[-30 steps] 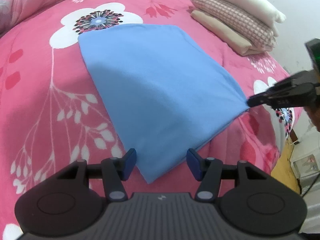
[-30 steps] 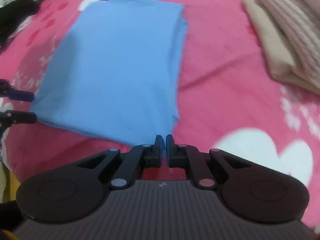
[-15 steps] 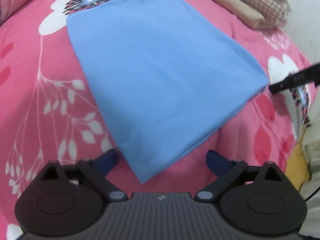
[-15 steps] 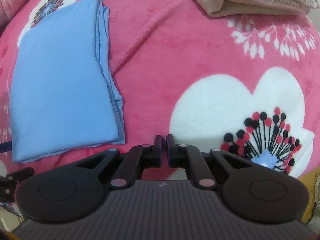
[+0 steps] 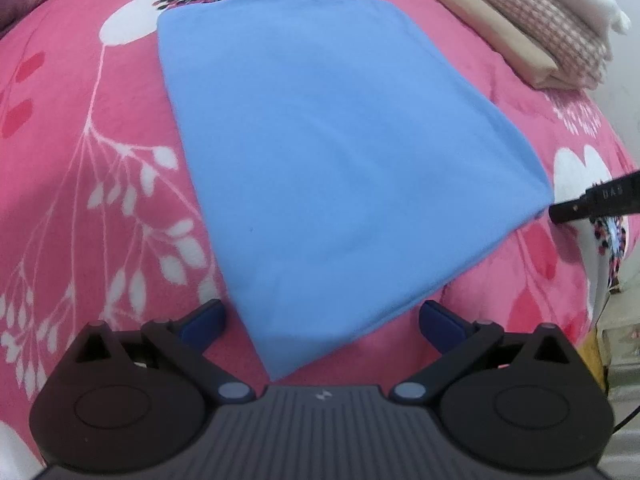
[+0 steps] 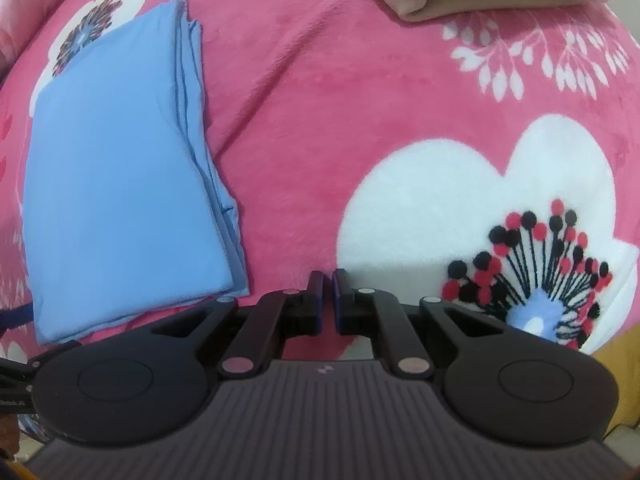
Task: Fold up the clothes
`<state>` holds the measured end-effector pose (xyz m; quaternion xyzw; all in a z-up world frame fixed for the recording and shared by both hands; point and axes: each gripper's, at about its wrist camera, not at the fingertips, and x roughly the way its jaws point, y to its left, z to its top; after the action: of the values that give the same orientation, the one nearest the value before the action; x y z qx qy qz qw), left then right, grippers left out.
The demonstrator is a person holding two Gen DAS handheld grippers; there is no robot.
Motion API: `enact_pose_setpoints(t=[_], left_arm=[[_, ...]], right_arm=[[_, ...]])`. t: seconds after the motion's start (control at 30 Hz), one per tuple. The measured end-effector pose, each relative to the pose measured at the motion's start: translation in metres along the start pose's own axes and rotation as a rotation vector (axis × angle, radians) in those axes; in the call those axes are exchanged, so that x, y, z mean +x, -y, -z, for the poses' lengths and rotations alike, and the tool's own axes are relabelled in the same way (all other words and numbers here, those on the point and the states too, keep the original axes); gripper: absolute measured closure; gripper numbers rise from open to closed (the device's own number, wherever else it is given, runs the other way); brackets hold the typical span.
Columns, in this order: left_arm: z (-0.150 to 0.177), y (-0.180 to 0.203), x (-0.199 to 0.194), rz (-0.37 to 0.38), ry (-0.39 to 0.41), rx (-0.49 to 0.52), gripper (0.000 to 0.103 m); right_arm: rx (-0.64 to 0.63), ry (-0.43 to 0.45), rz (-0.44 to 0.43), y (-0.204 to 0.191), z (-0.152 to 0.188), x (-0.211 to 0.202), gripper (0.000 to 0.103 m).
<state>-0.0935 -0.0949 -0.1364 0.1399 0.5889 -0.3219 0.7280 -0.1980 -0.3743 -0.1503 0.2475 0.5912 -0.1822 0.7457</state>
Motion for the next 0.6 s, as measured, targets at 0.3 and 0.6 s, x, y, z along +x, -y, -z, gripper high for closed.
enact_pose_setpoints(t=[0.3,0.6], left_arm=[[-0.004,0.001,0.001,-0.015,0.008,-0.054,0.000],[-0.014,0.004,0.004,-0.017,-0.022,-0.085,0.000]], right_arm=[[0.003,0.001,0.005,0.004,-0.008,0.003,0.098],[0.043,-0.017,0.016,0.010,-0.022,0.006,0.098]])
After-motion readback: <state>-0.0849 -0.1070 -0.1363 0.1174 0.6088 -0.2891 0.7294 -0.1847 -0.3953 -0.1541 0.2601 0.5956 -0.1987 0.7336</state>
